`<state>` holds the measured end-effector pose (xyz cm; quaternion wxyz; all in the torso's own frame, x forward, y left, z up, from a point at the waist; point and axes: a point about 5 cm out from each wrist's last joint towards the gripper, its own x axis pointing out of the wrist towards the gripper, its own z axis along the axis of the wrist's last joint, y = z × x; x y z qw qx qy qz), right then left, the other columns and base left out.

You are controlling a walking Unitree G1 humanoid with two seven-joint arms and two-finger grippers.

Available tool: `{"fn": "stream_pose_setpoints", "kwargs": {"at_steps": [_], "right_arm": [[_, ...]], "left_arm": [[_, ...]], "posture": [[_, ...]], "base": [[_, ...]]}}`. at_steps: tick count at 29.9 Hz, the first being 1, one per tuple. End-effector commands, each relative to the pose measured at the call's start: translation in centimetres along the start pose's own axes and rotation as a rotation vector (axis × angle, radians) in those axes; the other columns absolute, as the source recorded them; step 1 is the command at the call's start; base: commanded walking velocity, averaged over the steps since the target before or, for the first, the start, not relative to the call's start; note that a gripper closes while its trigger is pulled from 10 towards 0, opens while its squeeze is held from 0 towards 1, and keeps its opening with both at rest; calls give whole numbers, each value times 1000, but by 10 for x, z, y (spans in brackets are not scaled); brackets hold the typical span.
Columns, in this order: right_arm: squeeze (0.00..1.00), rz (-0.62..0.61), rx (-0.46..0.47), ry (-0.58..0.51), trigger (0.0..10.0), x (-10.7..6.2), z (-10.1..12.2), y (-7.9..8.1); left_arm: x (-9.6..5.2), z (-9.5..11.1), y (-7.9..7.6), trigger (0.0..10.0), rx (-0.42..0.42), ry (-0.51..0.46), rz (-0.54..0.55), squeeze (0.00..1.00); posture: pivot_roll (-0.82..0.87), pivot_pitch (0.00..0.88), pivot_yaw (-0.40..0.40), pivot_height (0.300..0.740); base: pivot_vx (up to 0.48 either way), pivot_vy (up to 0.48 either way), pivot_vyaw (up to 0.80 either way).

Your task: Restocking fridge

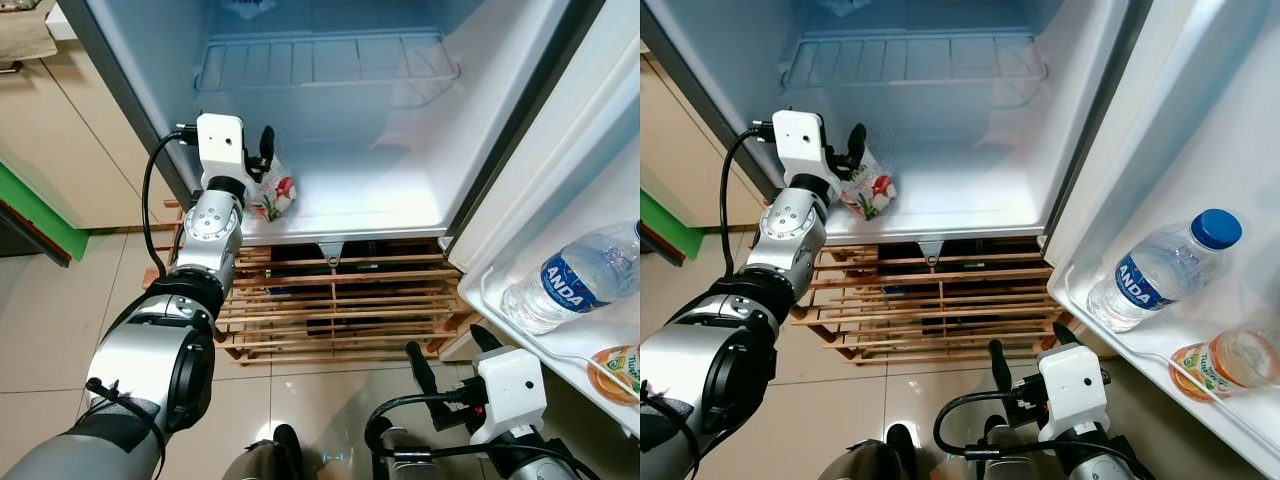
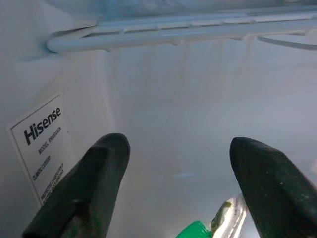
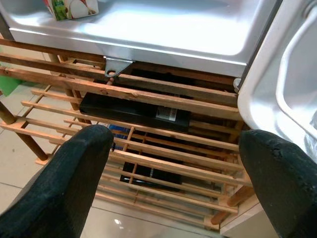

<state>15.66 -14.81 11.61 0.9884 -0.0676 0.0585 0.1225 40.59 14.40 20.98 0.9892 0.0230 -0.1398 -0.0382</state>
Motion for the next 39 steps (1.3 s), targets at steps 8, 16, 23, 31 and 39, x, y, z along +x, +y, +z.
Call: {"fn": "stream_pose_setpoints", "kwargs": {"at_steps": [8, 16, 23, 31, 39], "right_arm": [[0, 1, 2, -11, 10000, 3, 2, 3], [0, 10, 19, -61, 10000, 25, 5, 4], [0, -47, 88, -86, 10000, 44, 8, -3], [0, -64, 89, -93, 10000, 57, 5, -3], [0, -6, 82, -129, 10000, 79, 8, 8]], "left_arm": [[5, 11, -10, 10000, -57, -39, -43, 1000], [-25, 7, -56, 10000, -238, -74, -249, 0], [-89, -23, -74, 10000, -265, 64, -345, 0], [-136, -14, -54, 10000, -215, 106, -329, 0], [-126, -14, -37, 10000, -100, 169, -213, 0]], "posture": [[-365, 242, 101, 740], [-292, 194, 111, 740], [-254, 154, 141, 740], [-196, 115, 144, 740], [-172, 83, 141, 740]], "base": [[0, 0, 0], [0, 0, 0], [0, 0, 0], [0, 59, 0], [0, 475, -700]]}}
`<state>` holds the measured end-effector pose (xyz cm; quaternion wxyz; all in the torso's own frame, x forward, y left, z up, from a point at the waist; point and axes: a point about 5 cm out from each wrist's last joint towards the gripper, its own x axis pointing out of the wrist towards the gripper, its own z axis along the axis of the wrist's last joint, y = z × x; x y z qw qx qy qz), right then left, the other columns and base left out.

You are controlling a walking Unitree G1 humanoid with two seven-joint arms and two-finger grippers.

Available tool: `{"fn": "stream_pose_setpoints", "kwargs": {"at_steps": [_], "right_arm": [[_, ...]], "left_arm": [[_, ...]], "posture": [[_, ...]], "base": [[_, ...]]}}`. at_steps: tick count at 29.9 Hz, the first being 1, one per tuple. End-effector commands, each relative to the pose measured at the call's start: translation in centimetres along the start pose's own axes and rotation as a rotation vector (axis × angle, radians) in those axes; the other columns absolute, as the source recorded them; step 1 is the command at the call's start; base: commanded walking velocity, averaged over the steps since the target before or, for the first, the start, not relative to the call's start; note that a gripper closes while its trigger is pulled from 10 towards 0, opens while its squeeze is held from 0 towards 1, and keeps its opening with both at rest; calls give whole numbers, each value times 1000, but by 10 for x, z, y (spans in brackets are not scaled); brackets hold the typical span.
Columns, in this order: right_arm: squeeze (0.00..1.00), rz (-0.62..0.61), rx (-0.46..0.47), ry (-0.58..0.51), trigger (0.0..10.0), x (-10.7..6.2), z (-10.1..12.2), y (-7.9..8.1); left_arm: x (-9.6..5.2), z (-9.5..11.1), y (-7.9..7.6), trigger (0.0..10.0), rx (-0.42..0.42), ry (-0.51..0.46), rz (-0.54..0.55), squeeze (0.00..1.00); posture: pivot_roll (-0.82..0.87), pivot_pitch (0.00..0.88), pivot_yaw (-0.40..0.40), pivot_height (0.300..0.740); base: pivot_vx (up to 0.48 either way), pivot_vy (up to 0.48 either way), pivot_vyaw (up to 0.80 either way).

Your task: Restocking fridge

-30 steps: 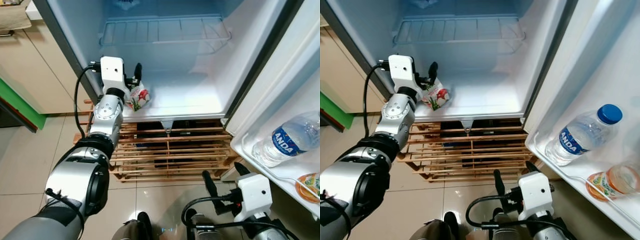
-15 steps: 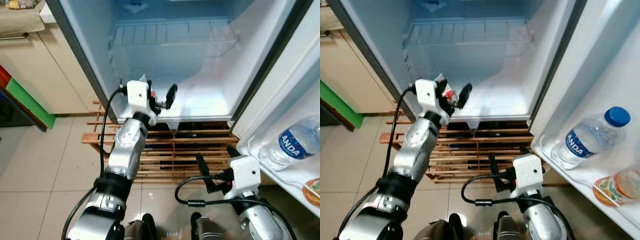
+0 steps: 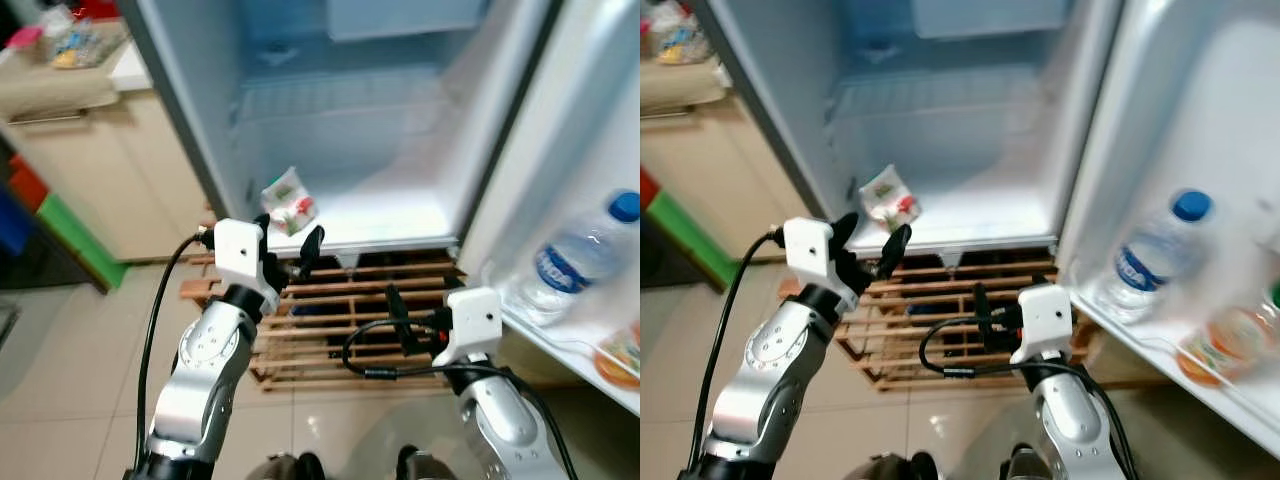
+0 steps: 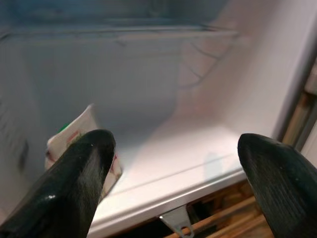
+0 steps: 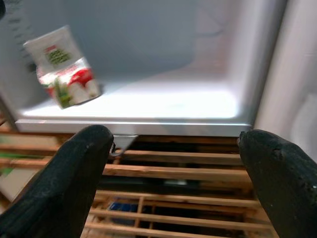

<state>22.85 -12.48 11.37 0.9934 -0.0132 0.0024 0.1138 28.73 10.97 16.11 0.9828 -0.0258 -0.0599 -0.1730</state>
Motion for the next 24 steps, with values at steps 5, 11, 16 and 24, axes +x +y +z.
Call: {"fn": "stream_pose_setpoints", "kwargs": {"at_steps": [5, 11, 16, 24], "right_arm": [[0, 23, -6, -13, 10000, 16, -2, 5], [0, 12, 13, -17, 10000, 26, -4, -3], [0, 23, 14, -31, 10000, 38, -3, -4], [0, 67, -9, -36, 10000, 48, -3, -3]], "left_arm": [[-8, -22, 21, 10000, 107, 127, 114, 0], [-19, -28, 30, 10000, 29, 128, 183, 0], [-13, -24, 28, 10000, 22, 105, 204, 0], [-4, -8, 26, 10000, 23, 58, 170, 0]], "posture": [[-186, 42, 162, 740], [-173, 3, 157, 740], [-155, 0, 134, 740], [-132, 0, 103, 740]], "base": [[0, 65, 0], [84, 0, 0], [411, 202, 193], [442, 62, 131]]}}
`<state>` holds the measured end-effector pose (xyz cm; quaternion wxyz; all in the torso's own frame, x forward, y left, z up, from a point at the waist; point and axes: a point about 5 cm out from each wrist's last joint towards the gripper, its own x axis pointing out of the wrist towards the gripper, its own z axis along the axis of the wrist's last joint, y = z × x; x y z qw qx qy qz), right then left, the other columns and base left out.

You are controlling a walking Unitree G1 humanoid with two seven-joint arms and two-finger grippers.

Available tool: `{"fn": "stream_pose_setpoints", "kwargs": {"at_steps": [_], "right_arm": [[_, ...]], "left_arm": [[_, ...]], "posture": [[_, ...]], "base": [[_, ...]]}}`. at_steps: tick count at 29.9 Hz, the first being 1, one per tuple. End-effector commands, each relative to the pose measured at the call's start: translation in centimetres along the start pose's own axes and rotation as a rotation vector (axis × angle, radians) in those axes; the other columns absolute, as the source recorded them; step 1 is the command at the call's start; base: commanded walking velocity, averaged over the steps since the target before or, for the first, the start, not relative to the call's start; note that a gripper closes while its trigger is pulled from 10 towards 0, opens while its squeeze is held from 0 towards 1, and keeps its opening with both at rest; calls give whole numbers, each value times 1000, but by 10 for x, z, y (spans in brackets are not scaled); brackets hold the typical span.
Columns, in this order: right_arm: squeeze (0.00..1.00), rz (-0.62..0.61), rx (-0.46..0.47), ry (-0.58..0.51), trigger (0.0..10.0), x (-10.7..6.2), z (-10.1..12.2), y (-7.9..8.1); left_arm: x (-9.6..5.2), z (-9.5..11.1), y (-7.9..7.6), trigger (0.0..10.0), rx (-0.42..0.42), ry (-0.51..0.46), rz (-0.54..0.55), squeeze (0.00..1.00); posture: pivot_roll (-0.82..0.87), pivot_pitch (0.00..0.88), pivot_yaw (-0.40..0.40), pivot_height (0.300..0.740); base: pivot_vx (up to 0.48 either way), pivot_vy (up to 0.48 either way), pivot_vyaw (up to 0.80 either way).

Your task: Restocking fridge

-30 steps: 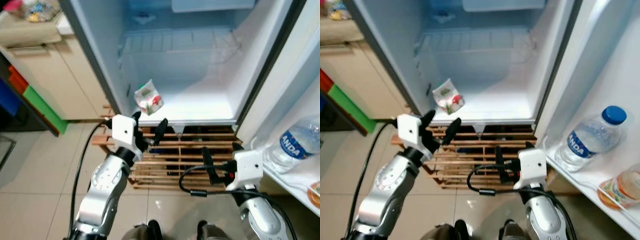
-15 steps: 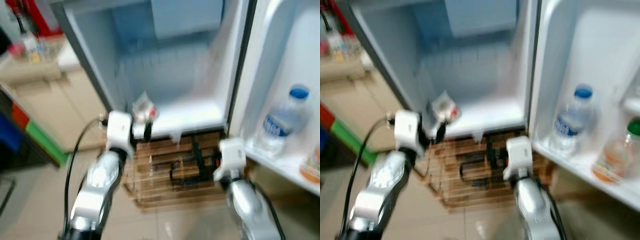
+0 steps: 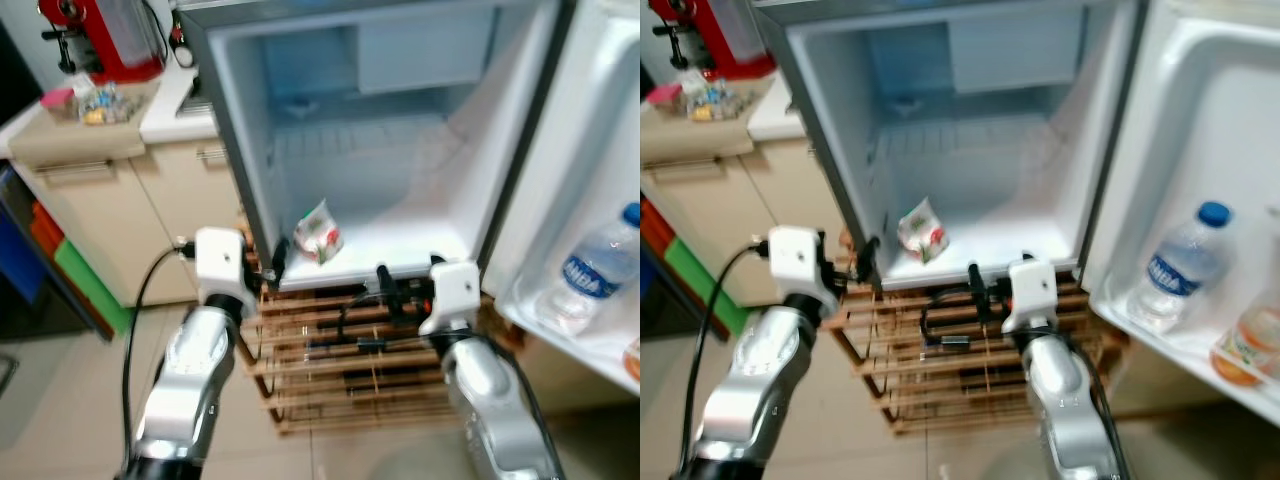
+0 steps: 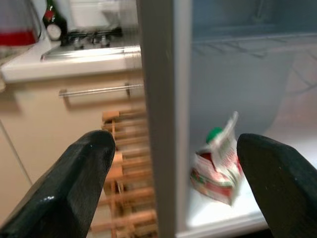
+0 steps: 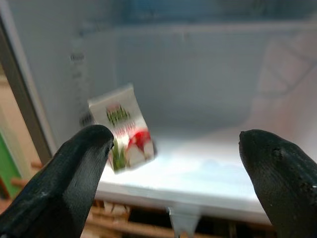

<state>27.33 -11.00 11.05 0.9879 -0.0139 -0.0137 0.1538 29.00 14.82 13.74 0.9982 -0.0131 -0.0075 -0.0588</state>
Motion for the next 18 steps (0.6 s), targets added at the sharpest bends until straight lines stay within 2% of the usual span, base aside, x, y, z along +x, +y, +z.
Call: {"fn": "stream_pose_setpoints", "kwargs": {"at_steps": [1, 2, 3, 6, 11, 12, 14, 16, 17, 18], "right_arm": [[0, -13, -4, -3, 10000, 1, 0, -7], [0, -13, -5, -5, 10000, 2, -1, -8], [0, -13, -5, -5, 10000, 2, -1, -8], [0, -11, -5, -12, 10000, 3, -1, -8], [0, -9, 7, -13, 10000, 5, -2, -7], [0, -9, 7, -13, 10000, 5, -2, -7], [0, -1, 15, -5, 10000, 8, -4, -5], [0, 10, 34, 24, 10000, 17, -8, 0], [0, 10, 34, 24, 10000, 17, -8, 0], [0, 19, 38, 40, 10000, 22, -10, 4]], "left_arm": [[5, 14, -14, 10000, -1, -46, -61, 0], [4, 19, -20, 10000, 31, -74, -96, 0], [4, 19, -20, 10000, 31, -74, -96, 0], [-2, 35, -32, 10000, 54, -159, -165, 0], [-6, 50, -33, 10000, 11, -224, -209, 0], [-6, 50, -33, 10000, 11, -224, -209, 0], [-12, 53, -37, 10000, -10, -217, -290, 0], [-21, 48, -38, 10000, 1, -122, -361, 0], [-21, 48, -38, 10000, 1, -122, -361, 0], [-26, 47, -43, 10000, -3, -71, -426, 0]], "posture": [[-132, 0, 103, 740], [-130, 0, 100, 740], [-130, 0, 100, 740], [-129, 0, 102, 740], [-126, 0, 104, 740], [-126, 0, 104, 740], [-103, 0, 109, 740], [-72, 3, 110, 740], [-72, 3, 110, 740], [-65, 10, 110, 740]], "base": [[465, 0, 0], [390, 0, 0], [390, 0, 0], [0, 0, 0], [0, 0, 0], [0, 0, 0], [0, 0, 0], [0, 0, 0], [0, 0, 0], [0, 0, 0]]}}
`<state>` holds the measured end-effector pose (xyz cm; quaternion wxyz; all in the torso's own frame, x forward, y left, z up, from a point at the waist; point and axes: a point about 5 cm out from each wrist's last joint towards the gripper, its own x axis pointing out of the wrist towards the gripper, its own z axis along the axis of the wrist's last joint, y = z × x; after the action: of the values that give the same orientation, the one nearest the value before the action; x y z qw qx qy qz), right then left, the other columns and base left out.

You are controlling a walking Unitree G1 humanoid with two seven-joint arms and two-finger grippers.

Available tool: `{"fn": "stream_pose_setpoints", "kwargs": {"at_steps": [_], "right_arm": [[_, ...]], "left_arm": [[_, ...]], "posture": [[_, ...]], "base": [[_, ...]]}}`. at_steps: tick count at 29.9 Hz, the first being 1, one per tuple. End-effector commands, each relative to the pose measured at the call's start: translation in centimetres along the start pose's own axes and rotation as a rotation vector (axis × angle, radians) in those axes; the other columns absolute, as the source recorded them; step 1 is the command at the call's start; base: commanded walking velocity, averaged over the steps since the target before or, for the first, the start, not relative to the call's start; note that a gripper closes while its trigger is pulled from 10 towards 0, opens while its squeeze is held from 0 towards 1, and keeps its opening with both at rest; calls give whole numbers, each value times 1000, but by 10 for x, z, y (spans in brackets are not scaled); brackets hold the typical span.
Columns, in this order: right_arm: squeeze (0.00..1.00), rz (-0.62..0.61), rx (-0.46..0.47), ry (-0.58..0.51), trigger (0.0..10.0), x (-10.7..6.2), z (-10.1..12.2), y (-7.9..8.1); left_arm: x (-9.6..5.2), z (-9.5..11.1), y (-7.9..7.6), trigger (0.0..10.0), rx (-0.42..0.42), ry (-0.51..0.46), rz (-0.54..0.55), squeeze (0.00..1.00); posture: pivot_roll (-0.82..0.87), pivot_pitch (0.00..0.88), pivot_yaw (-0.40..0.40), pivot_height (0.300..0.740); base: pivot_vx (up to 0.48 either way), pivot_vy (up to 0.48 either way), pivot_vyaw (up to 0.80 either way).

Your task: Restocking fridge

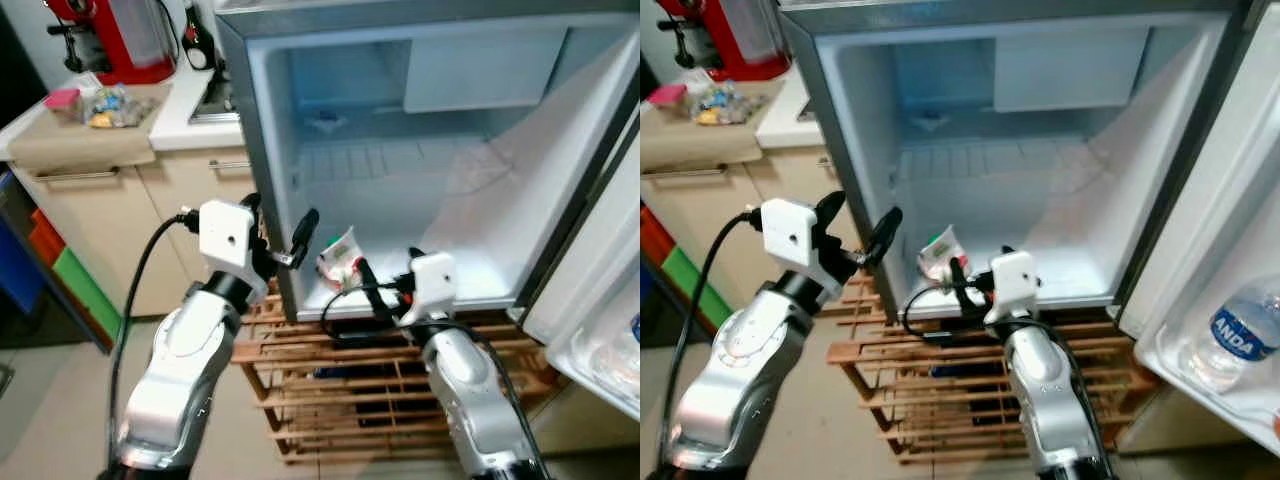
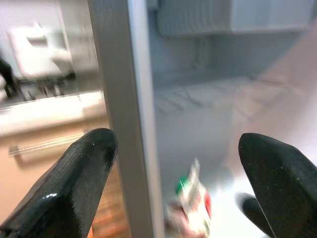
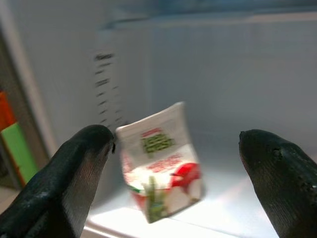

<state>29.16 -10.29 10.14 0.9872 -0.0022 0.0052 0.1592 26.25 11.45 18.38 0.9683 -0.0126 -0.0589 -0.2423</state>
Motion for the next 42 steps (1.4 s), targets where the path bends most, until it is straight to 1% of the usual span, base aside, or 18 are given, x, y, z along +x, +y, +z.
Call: {"fn": "stream_pose_setpoints", "kwargs": {"at_steps": [1, 4, 7, 9, 11, 15, 16, 17, 18, 19, 20, 21, 23, 24, 27, 30, 33, 42], "right_arm": [[0, 8, 9, 6, 10000, 3, 0, 2], [0, 42, 3, 49, 10000, 14, -9, 18], [0, 35, -18, 75, 10000, 24, -15, 23], [0, 22, -42, 85, 10000, 27, -16, 24], [0, -39, -84, 76, 10000, 35, -14, 23], [0, -87, -103, 59, 10000, 39, -9, 20], [0, -110, -112, 47, 10000, 41, -7, 19], [0, -181, -119, 15, 10000, 42, -1, 16], [0, -181, -119, 15, 10000, 42, -1, 16], [0, -196, -117, 7, 10000, 42, 0, 15], [0, -211, -117, -8, 10000, 41, 2, 17], [0, -211, -117, -8, 10000, 41, 2, 17], [0, -221, -93, -3, 10000, 40, 2, 18], [0, -221, -93, -3, 10000, 40, 2, 18], [0, -225, -94, 8, 10000, 41, -1, 17], [0, -232, -109, 11, 10000, 42, -3, 16], [0, -238, -118, 8, 10000, 43, -1, 15], [0, -243, -216, -41, 10000, 69, 22, 13]], "left_arm": [[-1, 2, -6, 10000, -14, 25, -52, 0], [-17, 2, -21, 10000, 36, 99, -185, 0], [-28, -5, -14, 10000, 89, 172, -228, 0], [-32, -6, -12, 10000, 88, 192, -248, 0], [-47, -8, -16, 10000, 62, 237, -313, 0], [-54, -6, -19, 10000, 75, 248, -336, 0], [-57, -5, -19, 10000, 94, 257, -336, 0], [-63, -1, -17, 10000, 90, 269, -335, 0], [-63, -1, -17, 10000, 90, 269, -335, 0], [-65, 0, -17, 10000, 82, 269, -337, 0], [-69, 4, -15, 10000, 41, 267, -339, 0], [-69, 4, -15, 10000, 41, 267, -339, 0], [-75, 8, -14, 10000, -87, 266, -335, 0], [-75, 8, -14, 10000, -87, 266, -335, 0], [-82, 5, -14, 10000, -144, 296, -351, 0], [-92, 4, -15, 10000, -171, 328, -357, 0], [-95, 6, -15, 10000, -182, 333, -350, 0], [-101, 8, -22, 10000, -238, 340, -317, 0]], "posture": [[-65, 10, 110, 740], [21, 112, 109, 740], [65, 154, 110, 740], [70, 159, 109, 740], [91, 193, 111, 740], [106, 212, 116, 740], [108, 217, 118, 740], [126, 235, 121, 740], [126, 235, 121, 740], [128, 239, 122, 740], [129, 247, 125, 740], [129, 247, 125, 740], [129, 260, 128, 740], [129, 260, 128, 740], [134, 268, 126, 740], [147, 279, 124, 740], [155, 283, 122, 740], [172, 300, 110, 740]], "base": [[0, 0, 0], [0, 0, 0], [0, 0, 0], [0, 0, 0], [0, 0, 0], [0, 0, 0], [0, 0, 0], [0, 0, 0], [0, 0, 0], [0, 0, 0], [0, 0, 0], [0, 0, 0], [0, 0, 0], [0, 0, 0], [0, 0, 0], [0, 0, 0], [0, 0, 0], [0, 0, 0]]}}
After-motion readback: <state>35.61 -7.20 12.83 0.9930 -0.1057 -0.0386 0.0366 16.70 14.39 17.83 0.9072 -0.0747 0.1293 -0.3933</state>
